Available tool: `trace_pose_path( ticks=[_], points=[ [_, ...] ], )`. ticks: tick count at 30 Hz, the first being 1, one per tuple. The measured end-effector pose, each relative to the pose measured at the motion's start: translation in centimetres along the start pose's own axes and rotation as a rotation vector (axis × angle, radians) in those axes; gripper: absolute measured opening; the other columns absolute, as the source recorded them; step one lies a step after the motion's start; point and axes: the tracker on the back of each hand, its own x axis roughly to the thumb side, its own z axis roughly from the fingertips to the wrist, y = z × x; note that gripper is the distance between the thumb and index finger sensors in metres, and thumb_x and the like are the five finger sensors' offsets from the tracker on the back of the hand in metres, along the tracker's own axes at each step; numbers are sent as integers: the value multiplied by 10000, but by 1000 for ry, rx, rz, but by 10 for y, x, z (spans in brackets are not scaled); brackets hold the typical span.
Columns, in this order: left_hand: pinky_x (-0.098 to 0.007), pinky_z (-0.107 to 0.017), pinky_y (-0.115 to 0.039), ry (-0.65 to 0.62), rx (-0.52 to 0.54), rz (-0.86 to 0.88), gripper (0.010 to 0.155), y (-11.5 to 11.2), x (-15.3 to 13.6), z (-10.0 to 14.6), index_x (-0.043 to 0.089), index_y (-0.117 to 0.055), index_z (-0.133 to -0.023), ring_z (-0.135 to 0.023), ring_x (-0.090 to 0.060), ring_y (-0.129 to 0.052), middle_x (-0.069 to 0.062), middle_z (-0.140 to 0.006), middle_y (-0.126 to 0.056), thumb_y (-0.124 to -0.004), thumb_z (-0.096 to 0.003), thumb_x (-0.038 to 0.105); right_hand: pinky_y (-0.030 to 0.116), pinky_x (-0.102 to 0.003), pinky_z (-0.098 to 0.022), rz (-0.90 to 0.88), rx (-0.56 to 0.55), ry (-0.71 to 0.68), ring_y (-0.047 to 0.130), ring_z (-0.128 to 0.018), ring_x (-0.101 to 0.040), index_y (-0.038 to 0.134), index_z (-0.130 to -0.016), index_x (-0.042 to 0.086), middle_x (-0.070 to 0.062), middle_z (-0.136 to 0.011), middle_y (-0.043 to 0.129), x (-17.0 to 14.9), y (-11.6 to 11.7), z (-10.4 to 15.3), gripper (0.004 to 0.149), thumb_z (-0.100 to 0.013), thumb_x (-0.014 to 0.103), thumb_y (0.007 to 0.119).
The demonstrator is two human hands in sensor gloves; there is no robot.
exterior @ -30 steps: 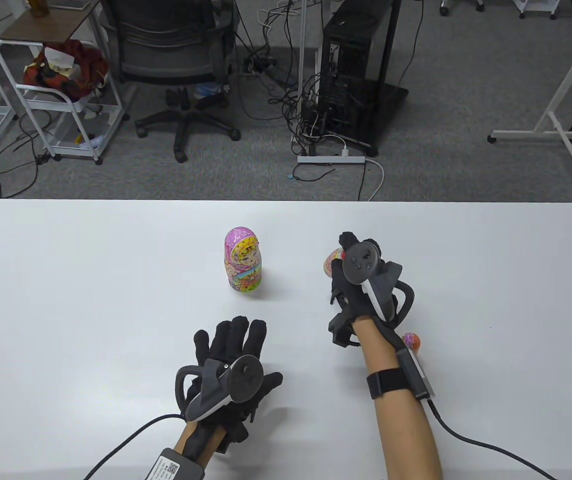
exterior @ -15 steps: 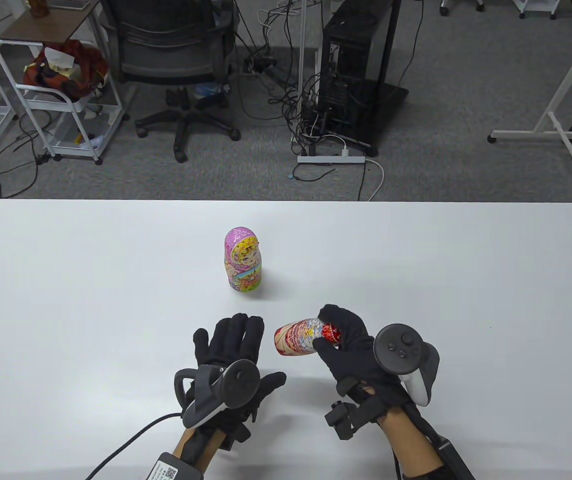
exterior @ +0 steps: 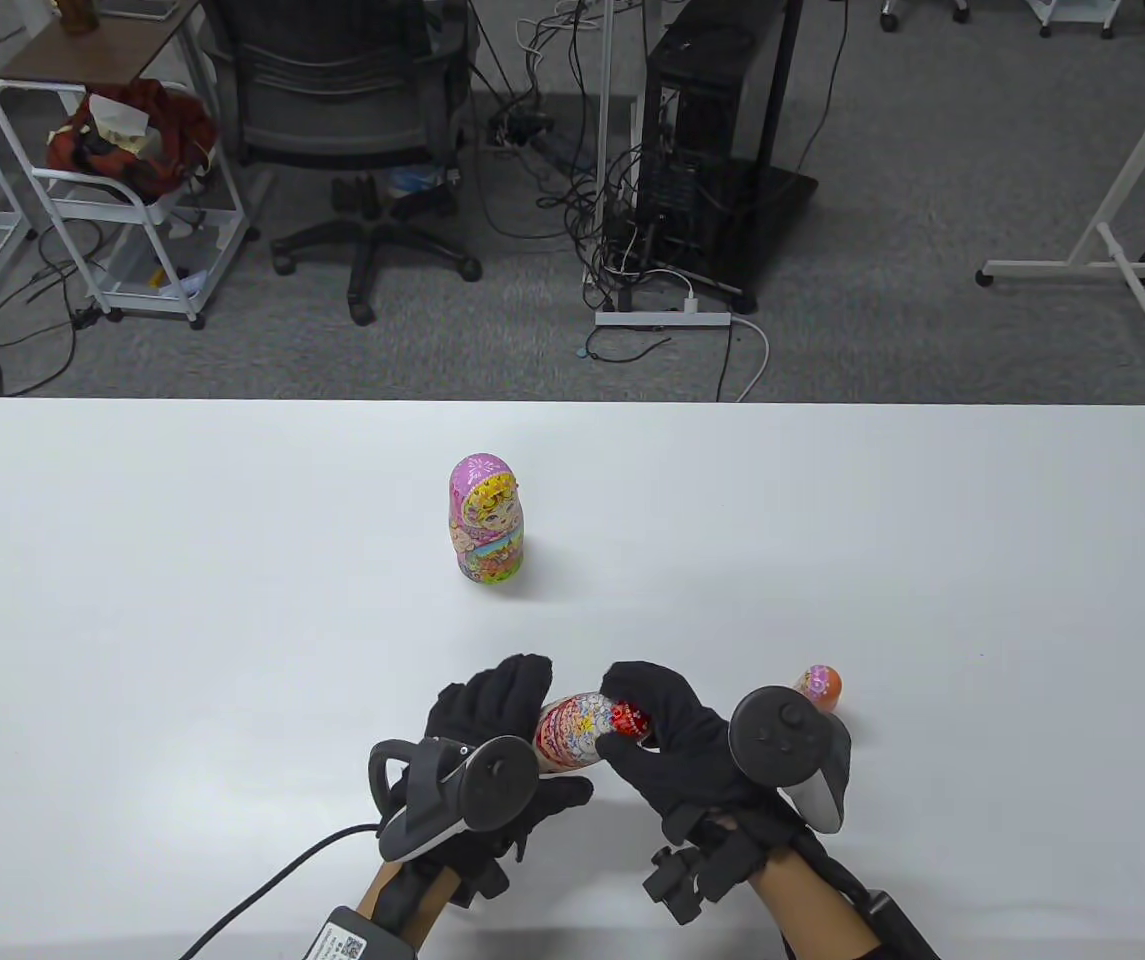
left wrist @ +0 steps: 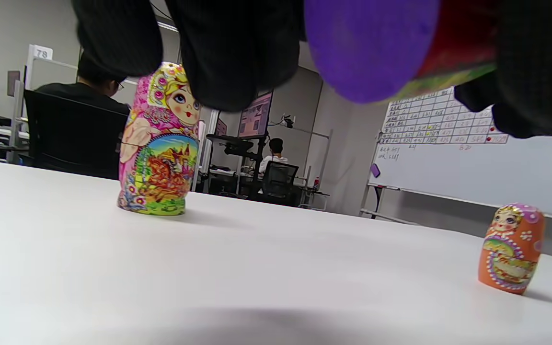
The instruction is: Nest individual Russian dolls into a nested set
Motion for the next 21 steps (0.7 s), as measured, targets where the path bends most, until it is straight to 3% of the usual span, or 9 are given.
trace_pose_path(
  ticks=[3,8,21],
  points=[
    [-490,-646,-797,-32,19,61,1011,-1,-1,-1,193,-503,-1052,-789,-177,-999,-19,-971,-850,-858,-275,734,716,-479,-619,28,-5,-4,828,-807,-308,476,-967,385,-132,-1052,540,2,3,2,607,-462,455,806],
    [-465,-606,-823,-10,-31,57,944,-2,-1,-3,213,-558,-1018,-622,-128,-1016,4,-874,-903,-873,-290,726,721,-481,-611,63,-23,7,839,-792,-312,476,-971,359,-144,-1042,555,5,6,2,606,-466,456,797],
    [-463,-569,-841,15,-52,-65,932,-2,3,-4,182,-573,-1015,-540,-117,-1021,-27,-845,-931,-874,-312,714,732,-475,-603,156,-56,35,859,-783,-306,464,-974,331,-162,-1035,565,6,14,2,602,-474,462,772]
  ],
)
